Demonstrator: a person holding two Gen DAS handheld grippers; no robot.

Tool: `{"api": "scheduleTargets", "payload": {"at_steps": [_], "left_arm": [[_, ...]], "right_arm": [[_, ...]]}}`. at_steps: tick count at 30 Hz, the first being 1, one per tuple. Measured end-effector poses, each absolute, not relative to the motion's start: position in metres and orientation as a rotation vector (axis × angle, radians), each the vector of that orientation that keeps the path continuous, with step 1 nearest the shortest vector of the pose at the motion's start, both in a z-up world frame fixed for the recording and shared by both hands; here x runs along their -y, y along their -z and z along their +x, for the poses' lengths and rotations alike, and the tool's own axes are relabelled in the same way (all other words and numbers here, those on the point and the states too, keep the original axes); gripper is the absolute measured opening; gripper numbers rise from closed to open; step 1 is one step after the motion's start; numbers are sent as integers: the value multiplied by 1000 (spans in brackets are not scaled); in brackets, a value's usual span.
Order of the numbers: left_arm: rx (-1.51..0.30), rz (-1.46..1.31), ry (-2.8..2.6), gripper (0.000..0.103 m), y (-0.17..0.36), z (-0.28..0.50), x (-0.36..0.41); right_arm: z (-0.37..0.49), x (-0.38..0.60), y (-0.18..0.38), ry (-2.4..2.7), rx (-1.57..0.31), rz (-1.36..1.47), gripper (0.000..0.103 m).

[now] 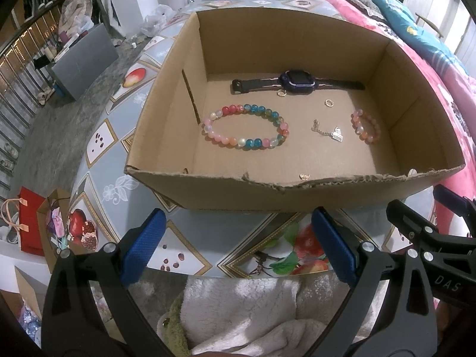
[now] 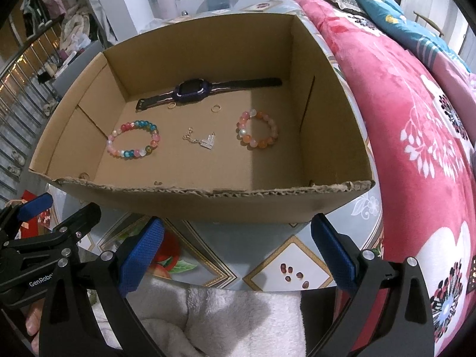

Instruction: Organize jewelry

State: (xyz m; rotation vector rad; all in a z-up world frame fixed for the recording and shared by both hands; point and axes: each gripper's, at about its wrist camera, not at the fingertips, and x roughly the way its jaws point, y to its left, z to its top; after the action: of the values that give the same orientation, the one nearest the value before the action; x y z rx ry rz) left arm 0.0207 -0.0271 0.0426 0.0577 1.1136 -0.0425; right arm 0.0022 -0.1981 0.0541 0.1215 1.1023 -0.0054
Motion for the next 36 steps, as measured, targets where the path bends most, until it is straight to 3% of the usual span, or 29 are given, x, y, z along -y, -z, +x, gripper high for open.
{"api": "scheduleTargets", "payload": {"at_steps": [36], "left_arm": [[-1131,59,33,95,-40,23,23]], "right_arm": [[7,195,-49,-3,-1128,127,96]]}}
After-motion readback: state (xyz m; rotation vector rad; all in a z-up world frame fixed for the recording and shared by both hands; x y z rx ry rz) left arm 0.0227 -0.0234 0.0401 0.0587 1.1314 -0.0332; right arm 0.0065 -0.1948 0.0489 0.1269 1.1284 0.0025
